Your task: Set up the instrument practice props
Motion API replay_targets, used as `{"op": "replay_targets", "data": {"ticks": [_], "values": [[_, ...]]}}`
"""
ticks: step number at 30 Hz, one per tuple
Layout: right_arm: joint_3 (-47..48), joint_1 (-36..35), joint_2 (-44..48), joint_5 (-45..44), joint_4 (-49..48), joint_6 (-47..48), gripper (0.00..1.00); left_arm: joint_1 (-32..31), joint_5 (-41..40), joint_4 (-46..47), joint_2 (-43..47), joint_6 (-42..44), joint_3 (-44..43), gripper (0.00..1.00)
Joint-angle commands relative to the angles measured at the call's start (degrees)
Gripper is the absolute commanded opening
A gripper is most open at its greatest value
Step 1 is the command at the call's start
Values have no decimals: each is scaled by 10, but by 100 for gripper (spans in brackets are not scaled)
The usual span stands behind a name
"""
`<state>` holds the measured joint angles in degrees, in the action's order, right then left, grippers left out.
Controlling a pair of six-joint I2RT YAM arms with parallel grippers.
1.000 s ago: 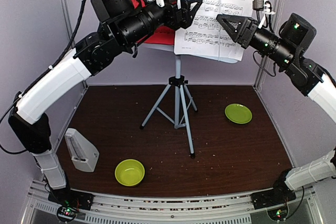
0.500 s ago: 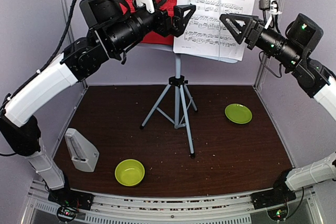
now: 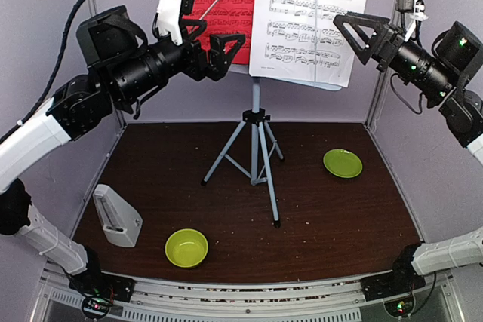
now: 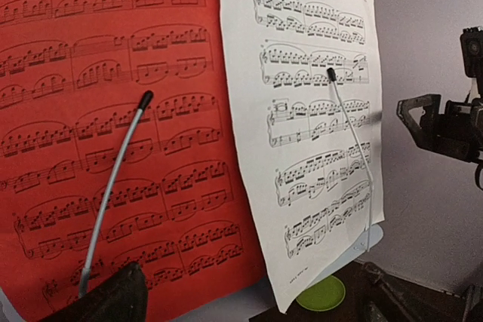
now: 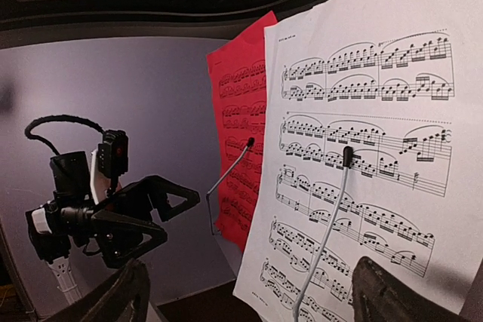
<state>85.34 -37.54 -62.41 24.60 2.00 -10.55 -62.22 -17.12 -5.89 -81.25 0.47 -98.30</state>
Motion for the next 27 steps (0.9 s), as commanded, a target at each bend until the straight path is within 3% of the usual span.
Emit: {"op": "replay_targets", "data": {"ticks": [1,7,11,16,22,27], "values": [[-34,-1,33,13,2,6,94,-1,-50,-11,63,-66,71,98],[-71,-1,60,11,18,-1,95,-1,-135,-117,126,-157,132,98],[-91,-1,73,11,22,-16,97,-1,-228,-244,158,-259,147,98],[-106,-1,85,12,27,-28,99,13,-278,-434,192,-436,149,98],[-120,-1,97,21,63,-32,100,107,-213,-730,202,-677,126,98],[-152,-2,112,37,73,-42,100,207,-118,-803,210,-670,151,98]]}}
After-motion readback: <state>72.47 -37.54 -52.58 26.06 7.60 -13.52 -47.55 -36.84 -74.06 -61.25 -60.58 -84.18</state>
